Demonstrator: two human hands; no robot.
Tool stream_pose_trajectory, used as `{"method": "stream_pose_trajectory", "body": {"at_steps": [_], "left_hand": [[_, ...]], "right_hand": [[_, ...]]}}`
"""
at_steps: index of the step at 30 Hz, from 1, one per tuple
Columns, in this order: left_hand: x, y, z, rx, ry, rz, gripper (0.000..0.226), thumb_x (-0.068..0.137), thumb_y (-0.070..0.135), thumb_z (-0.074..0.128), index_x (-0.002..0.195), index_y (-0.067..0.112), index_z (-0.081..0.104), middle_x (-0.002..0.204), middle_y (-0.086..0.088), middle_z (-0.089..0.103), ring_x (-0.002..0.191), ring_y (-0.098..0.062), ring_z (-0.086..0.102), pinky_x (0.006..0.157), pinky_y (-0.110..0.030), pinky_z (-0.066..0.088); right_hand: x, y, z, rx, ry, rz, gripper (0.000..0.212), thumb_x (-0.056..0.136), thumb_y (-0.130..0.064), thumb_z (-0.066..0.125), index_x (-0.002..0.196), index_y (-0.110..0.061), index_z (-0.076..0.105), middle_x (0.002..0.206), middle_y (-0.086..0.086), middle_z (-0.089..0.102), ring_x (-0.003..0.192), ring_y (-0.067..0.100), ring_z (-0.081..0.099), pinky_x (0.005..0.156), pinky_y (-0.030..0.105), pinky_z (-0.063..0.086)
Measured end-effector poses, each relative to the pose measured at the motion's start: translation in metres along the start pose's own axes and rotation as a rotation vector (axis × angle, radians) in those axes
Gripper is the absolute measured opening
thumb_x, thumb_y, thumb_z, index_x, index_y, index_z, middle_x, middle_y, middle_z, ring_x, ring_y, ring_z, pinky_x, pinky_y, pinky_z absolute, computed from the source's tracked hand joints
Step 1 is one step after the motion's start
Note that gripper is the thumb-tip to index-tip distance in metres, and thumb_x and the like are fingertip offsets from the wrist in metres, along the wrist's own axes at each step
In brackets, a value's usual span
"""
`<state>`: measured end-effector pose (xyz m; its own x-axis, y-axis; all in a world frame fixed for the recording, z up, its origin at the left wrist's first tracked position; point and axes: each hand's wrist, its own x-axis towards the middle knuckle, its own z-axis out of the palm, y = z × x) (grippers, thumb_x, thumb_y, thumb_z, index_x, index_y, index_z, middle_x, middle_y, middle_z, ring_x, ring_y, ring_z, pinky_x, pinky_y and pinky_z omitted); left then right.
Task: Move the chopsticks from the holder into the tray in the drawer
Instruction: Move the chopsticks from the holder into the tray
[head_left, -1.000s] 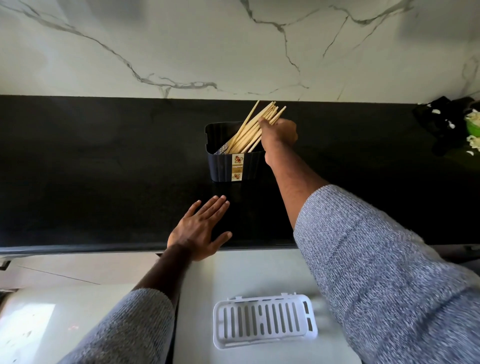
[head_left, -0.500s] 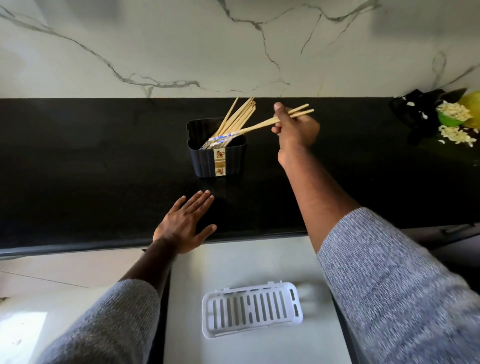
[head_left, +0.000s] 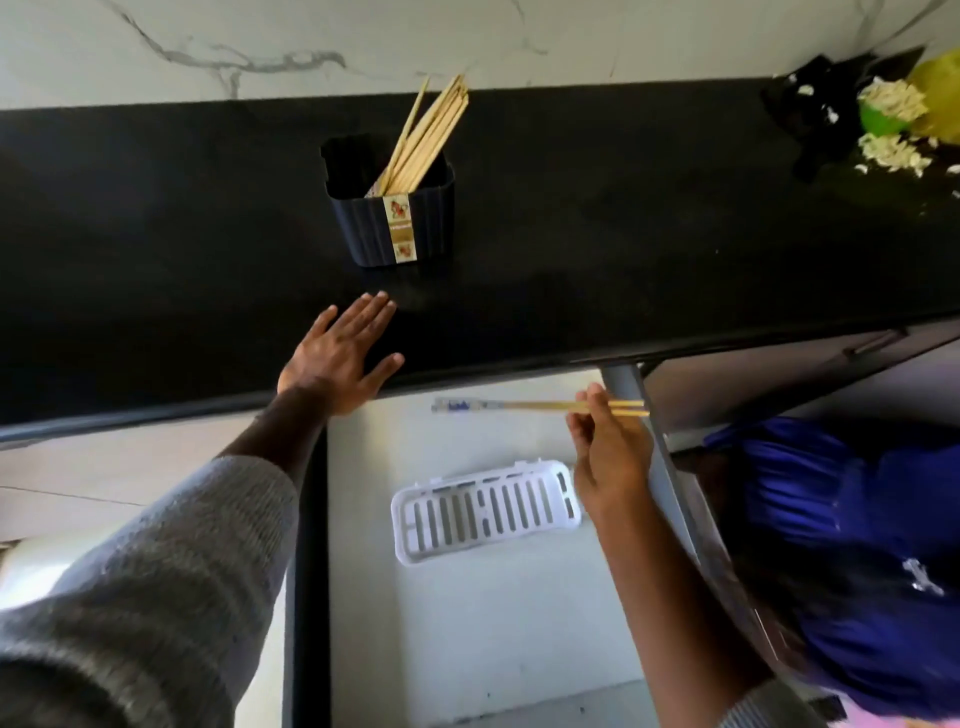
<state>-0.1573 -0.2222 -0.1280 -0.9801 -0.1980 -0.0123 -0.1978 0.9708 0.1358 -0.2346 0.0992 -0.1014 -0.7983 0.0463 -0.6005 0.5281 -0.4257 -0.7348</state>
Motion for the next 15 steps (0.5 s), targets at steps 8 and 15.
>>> {"method": "stream_pose_trajectory", "body": {"at_steps": [8,15], "left_hand": [[0.0,0.002,-0.002,0.016,-0.012,-0.002,0.079,0.094,0.066,0.015,0.16,0.024,0.011,0.166,0.007,0.005,0.153,-0.009,0.002,0.125,-0.042,0.008],[0.0,0.0,-0.001,0.025,-0.001,-0.002,0.077,0.096,0.066,0.018,0.16,0.024,0.012,0.167,0.006,0.007,0.153,-0.009,0.003,0.125,-0.042,0.009]], "right_hand": [[-0.001,0.096,-0.057,-0.289,0.128,0.051,0.014,0.086,-0.003,0.076,0.074,-0.009,0.072,0.064,0.003,0.069,0.057,0.015,0.062,0.055,0.026,0.051],[0.022,0.126,-0.048,-0.439,0.193,0.116,0.025,0.09,-0.011,0.073,0.065,-0.012,0.068,0.071,0.01,0.069,0.063,0.02,0.064,0.058,0.031,0.053]]}}
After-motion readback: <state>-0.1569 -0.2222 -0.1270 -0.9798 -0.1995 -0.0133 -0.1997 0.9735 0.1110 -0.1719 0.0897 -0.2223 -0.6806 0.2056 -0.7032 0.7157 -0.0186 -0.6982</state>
